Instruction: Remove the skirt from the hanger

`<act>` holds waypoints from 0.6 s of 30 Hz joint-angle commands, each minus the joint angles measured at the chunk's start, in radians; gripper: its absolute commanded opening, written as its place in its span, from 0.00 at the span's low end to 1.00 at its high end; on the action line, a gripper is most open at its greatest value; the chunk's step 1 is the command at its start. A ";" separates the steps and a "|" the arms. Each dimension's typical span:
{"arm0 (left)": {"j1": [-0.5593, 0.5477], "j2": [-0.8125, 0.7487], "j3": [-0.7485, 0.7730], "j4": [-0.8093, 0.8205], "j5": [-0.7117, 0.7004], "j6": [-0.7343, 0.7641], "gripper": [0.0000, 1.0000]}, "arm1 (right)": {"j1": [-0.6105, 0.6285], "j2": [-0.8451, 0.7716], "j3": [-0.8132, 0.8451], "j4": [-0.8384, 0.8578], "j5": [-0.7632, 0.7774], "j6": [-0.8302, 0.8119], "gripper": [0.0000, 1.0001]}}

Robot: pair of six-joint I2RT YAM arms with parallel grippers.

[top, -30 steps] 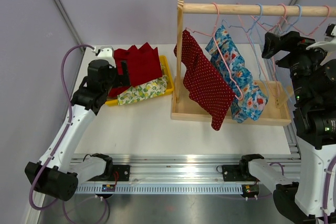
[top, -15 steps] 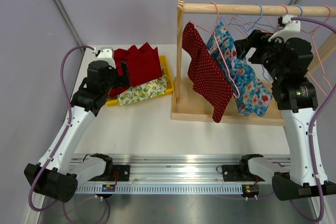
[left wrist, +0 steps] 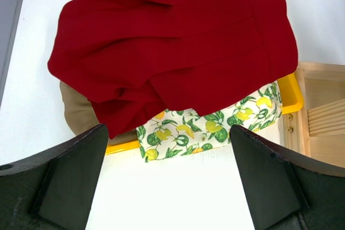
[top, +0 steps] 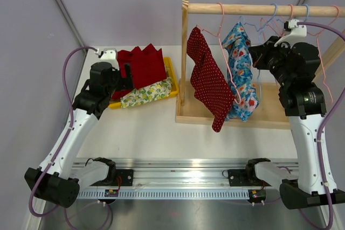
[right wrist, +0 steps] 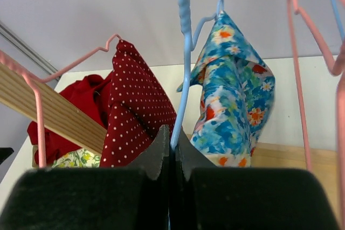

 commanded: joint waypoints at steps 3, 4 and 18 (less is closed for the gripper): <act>-0.070 -0.023 0.185 0.000 -0.062 0.058 0.99 | 0.002 0.028 0.206 0.009 -0.018 -0.017 0.00; -0.095 -0.016 0.230 -0.012 -0.071 0.066 0.99 | 0.000 0.031 0.261 0.001 -0.024 -0.013 0.00; -0.790 0.146 0.663 0.133 0.442 0.111 0.99 | 0.002 -0.193 0.297 -0.158 -0.051 0.088 0.00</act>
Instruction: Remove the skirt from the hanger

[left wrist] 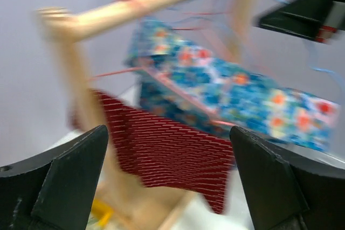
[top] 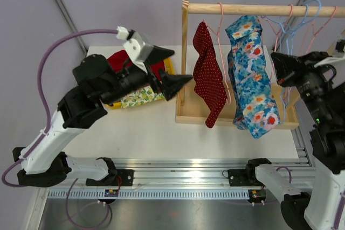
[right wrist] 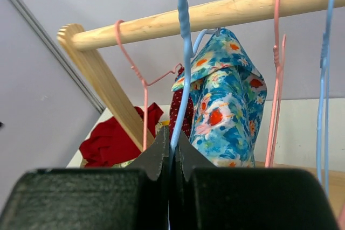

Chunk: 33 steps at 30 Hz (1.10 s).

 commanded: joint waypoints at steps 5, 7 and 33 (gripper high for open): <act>-0.237 0.090 -0.192 0.358 0.235 -0.118 0.99 | 0.000 -0.117 0.008 -0.020 -0.061 0.056 0.00; -0.270 0.145 -0.180 0.381 0.220 -0.148 0.99 | 0.002 -0.130 0.005 -0.031 -0.070 0.071 0.00; -0.345 0.484 -0.026 0.583 0.261 -0.287 0.16 | 0.002 -0.184 0.072 -0.092 -0.116 0.111 0.00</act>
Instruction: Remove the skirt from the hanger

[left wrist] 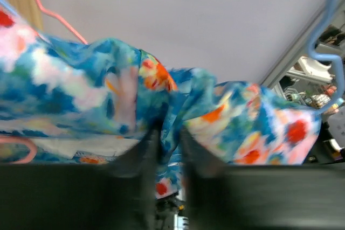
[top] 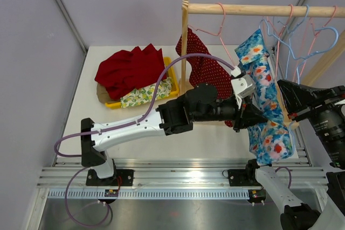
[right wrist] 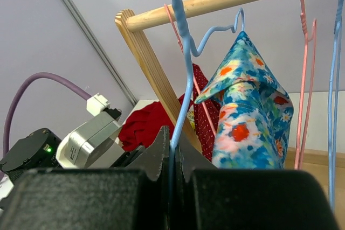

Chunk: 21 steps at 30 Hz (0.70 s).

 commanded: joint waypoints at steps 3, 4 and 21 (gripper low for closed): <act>-0.003 -0.006 0.025 0.139 0.055 -0.016 0.00 | 0.002 -0.006 0.002 0.091 -0.020 0.008 0.00; -0.007 -0.019 0.012 0.126 0.040 -0.016 0.00 | 0.000 -0.003 0.004 0.090 -0.012 0.002 0.00; -0.406 -0.564 -0.754 -0.122 -0.429 -0.096 0.00 | 0.002 0.207 0.082 0.182 0.173 -0.113 0.00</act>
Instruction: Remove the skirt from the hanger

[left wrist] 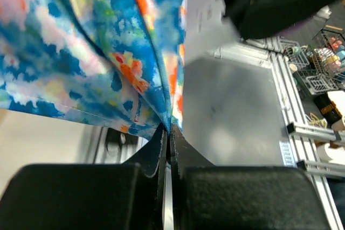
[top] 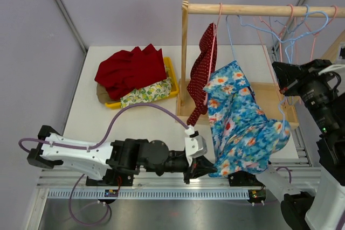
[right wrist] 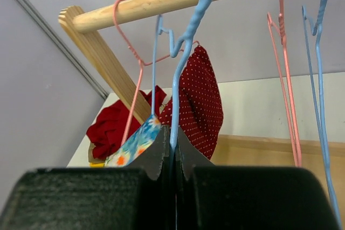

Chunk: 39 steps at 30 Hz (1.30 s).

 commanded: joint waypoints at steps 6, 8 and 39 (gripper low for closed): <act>-0.167 -0.114 -0.243 -0.142 -0.249 -0.260 0.00 | -0.001 0.185 0.124 0.227 0.098 -0.075 0.00; -0.211 -0.113 -0.254 -0.190 -0.289 -0.306 0.00 | 0.000 0.225 0.147 0.225 0.101 -0.077 0.00; 0.596 -0.203 0.370 -0.466 -0.626 0.451 0.00 | 0.000 0.271 -0.198 0.238 0.187 -0.130 0.80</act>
